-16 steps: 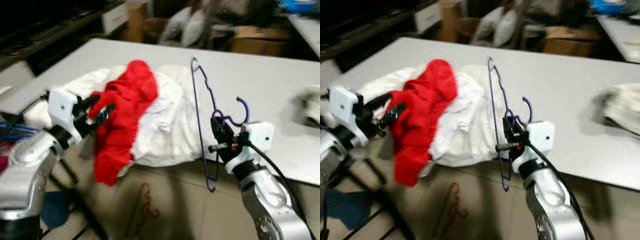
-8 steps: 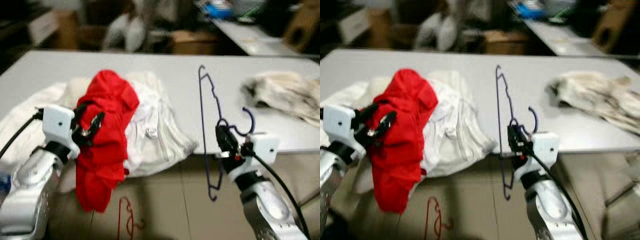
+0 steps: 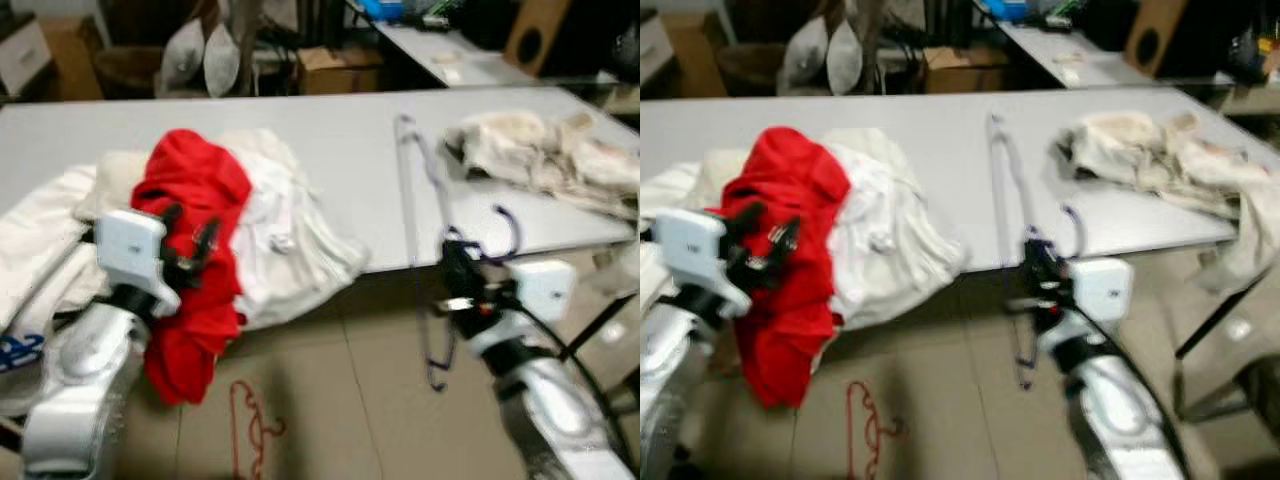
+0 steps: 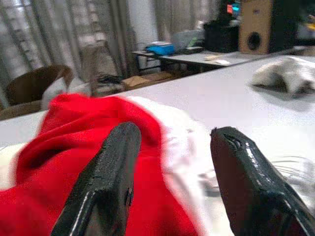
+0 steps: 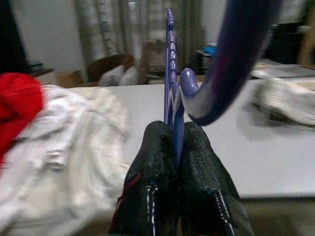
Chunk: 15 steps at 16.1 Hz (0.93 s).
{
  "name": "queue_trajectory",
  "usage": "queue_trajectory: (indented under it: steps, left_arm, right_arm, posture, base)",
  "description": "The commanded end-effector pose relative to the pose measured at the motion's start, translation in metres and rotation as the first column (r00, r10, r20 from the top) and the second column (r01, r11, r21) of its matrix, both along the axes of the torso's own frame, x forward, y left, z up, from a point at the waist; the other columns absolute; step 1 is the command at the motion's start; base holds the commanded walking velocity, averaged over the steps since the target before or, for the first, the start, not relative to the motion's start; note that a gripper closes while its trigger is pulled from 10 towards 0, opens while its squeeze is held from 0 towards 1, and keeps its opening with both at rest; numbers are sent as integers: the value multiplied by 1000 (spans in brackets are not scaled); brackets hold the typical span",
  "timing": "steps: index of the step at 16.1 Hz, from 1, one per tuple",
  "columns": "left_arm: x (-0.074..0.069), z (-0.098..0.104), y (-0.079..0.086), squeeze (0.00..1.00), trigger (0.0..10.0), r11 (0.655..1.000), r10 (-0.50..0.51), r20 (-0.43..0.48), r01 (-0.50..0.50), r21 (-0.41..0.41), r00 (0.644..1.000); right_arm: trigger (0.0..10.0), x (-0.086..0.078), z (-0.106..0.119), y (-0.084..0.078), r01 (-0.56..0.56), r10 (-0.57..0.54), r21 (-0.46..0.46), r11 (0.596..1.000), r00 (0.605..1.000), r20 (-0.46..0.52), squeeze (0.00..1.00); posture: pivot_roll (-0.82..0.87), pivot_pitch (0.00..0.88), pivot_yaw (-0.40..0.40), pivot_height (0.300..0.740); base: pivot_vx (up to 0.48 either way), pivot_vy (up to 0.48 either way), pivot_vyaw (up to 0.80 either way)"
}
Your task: Hang hanger
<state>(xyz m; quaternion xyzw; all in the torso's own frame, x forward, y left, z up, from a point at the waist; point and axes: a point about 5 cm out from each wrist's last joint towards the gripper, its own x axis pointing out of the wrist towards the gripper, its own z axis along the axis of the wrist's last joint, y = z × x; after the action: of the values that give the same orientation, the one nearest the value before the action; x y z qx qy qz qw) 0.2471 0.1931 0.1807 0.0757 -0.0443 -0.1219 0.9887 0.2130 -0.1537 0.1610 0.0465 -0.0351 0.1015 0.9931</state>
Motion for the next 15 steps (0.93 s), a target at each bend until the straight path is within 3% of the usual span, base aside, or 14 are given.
queue_trajectory:
  steps: [1, 4, 9, 10, 13, 15]
  left_arm:
    - [3, 3, 1, 0, 10000, 1000, 9, 9, -10, 24, 1000]
    - [12, 4, -1, 0, 10000, 998, 4, -8, -4, 61, 1000]
    - [15, -4, -4, 0, 10000, 998, 6, -56, -3, 56, 998]
    - [14, -3, -4, 1000, 10000, 999, -33, -80, 32, -8, 996]
    - [16, 0, 2, 1000, 10000, 1000, -27, -107, 25, -16, 994]
    - [27, 0, 24, 1000, 10000, 990, 141, -114, -138, 35, 983]
  right_arm:
    - [10000, 2, 4, -2, -2, 2, 0, 1000, 1000, 23, 0]
    - [10000, 1, 3, -3, -15, 16, -4, 1000, 1000, 18, 0]
    - [10000, -5, -2, -3, -31, 31, 0, 1000, 999, -16, 0]
    - [10000, -5, -3, -2, -44, 44, -3, 999, 999, -23, 0]
    - [10000, -5, -4, 2, -82, 82, -6, 997, 996, -27, 0]
    - [10000, -5, -5, 8, -134, 133, -6, 991, 991, -33, 0]
  posture:
    - [48, 0, 17, 740]
    - [37, 0, 37, 740]
    - [31, 0, 48, 740]
    - [34, 0, 46, 740]
    - [38, 0, 44, 740]
    - [39, 0, 45, 740]
  base:
    - [0, 0, 0]
    - [0, 0, 0]
    - [0, 0, 0]
    - [0, 0, 0]
    - [0, 0, 0]
    - [0, 0, 0]
